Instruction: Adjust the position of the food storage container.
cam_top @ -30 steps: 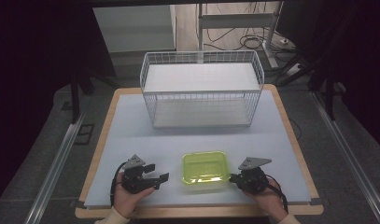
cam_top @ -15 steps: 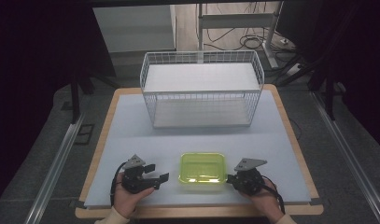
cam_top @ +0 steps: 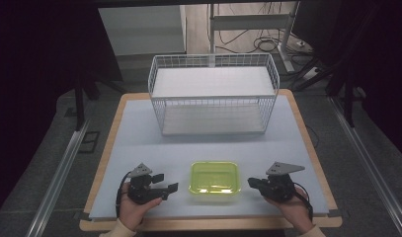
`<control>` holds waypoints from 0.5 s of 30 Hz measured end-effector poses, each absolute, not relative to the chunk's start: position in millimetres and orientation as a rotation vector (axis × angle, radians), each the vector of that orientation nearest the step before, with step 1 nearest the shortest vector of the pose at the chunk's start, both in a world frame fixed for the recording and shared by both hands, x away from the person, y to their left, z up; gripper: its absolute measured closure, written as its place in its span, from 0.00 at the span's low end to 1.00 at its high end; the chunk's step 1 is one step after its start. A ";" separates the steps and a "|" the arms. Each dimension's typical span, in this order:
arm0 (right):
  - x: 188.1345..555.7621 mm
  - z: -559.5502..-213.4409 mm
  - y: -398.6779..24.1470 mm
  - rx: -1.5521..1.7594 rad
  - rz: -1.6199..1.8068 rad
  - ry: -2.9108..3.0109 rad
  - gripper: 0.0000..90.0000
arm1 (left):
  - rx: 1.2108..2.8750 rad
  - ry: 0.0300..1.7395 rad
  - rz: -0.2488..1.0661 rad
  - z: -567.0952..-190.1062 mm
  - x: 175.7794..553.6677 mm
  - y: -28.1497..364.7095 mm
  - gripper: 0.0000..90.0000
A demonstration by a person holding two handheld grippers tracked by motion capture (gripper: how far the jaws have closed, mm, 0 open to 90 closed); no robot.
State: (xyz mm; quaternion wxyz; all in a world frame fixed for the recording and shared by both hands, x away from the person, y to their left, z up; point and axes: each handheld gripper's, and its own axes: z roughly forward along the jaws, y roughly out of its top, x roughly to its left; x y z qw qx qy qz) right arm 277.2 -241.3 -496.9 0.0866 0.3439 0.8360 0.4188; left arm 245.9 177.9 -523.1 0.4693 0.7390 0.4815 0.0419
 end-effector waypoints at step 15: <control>275.6 -489.7 -242.5 1.084 1.516 2.447 0.37 | 1.749 1.182 0.017 -513.0 246.4 180.0 0.28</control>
